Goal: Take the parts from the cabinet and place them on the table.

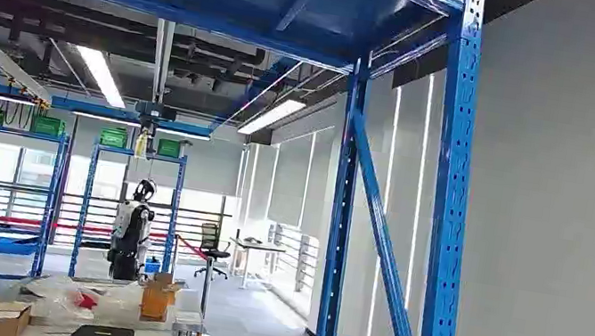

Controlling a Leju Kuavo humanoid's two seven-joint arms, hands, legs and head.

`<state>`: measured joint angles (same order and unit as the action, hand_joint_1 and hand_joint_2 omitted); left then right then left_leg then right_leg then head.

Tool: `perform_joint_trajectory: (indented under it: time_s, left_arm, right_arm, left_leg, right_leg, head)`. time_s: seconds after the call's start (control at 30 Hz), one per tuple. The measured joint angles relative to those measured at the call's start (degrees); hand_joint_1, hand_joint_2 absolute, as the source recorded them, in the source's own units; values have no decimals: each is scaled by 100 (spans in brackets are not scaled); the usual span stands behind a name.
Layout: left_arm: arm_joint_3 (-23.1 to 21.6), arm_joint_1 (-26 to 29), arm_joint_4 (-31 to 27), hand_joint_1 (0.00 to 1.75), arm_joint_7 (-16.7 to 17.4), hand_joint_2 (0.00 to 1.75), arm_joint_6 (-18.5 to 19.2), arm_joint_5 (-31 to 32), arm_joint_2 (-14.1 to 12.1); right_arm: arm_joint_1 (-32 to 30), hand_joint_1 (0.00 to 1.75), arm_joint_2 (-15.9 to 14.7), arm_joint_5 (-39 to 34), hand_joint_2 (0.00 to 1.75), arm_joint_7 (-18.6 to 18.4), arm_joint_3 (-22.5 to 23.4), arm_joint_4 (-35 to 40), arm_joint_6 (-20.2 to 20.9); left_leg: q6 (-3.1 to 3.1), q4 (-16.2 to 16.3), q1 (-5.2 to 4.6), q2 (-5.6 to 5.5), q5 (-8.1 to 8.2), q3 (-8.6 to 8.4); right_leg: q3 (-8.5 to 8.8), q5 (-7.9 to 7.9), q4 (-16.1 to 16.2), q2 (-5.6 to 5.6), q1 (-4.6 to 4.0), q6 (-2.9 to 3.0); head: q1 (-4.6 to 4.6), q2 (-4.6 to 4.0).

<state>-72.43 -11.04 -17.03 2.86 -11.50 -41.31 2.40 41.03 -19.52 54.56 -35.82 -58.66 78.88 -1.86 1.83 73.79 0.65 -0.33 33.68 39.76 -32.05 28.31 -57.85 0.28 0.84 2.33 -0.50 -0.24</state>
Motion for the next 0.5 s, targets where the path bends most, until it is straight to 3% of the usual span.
perform_joint_trajectory:
  time_s: [0.07,0.1,0.13,0.17,0.23,0.3,0.33,0.4,0.43,0.47,0.5]
  left_arm:
    - [9,5,0,0,0,0,0,0,-4]
    - [11,14,0,0,2,0,0,0,-4]
    - [15,17,0,0,0,0,2,0,0]
    - [20,7,0,0,2,0,4,2,0]
    - [42,21,0,0,2,0,4,4,0]
    - [52,20,0,0,2,0,4,11,4]
    - [52,13,0,0,2,0,4,13,4]
    - [55,5,0,0,2,0,4,22,7]
    - [55,16,0,0,4,0,4,31,4]
    - [57,27,0,0,4,0,4,44,4]
    - [57,38,0,0,7,0,4,50,4]
  right_arm:
    - [5,0,31,0,0,9,0,0,-2]
    - [2,0,39,0,0,17,0,0,-2]
    - [10,0,39,0,0,24,-7,-4,-11]
    - [11,0,41,-2,0,33,-9,-2,-13]
    - [7,0,41,-7,0,35,-4,-4,-20]
    - [20,0,37,-22,0,37,9,-2,-33]
    - [36,0,39,-28,0,37,7,-2,-42]
    - [2,0,41,-44,0,46,-2,-4,-55]
    - [-34,0,39,-46,0,46,-2,-13,-55]
    - [-52,0,39,-48,0,46,-4,-24,-57]
    - [-59,0,39,-48,0,46,-4,-33,-57]
  left_leg:
    - [-18,-936,9,1,-734,-292]
    - [-43,-1334,8,2,-939,-399]
    - [-80,-1335,-34,0,-862,-460]
    - [-151,-1482,-35,4,-744,-566]
    - [-230,-1457,-56,-5,-722,-533]
    - [-299,-1543,-4,-9,-722,-609]
    - [-340,-1557,0,-6,-698,-641]
    - [-386,-1557,-6,1,-648,-675]
    - [-393,-1556,-16,0,-616,-701]
    - [-397,-1556,-23,-3,-588,-733]
    - [-392,-1556,-29,-10,-551,-781]
  right_leg:
    - [155,111,-12,12,11,-33]
    - [214,167,-10,10,12,-58]
    - [233,199,-16,18,-31,-104]
    - [214,215,-13,20,-19,-140]
    - [222,215,42,4,-6,-203]
    - [246,296,-18,-4,-4,-273]
    - [106,407,-292,-5,-3,-283]
    - [-449,737,-1212,-4,2,-304]
    - [-750,820,-1650,-4,1,-311]
    - [-926,758,-1813,-5,2,-309]
    - [-961,549,-1707,-4,1,-296]
  head:
    - [-20,0]
    - [-22,0]
    - [-17,0]
    - [-15,6]
    - [-2,2]
    - [6,0]
    - [35,0]
    - [59,0]
    - [74,0]
    - [85,0]
    - [87,0]
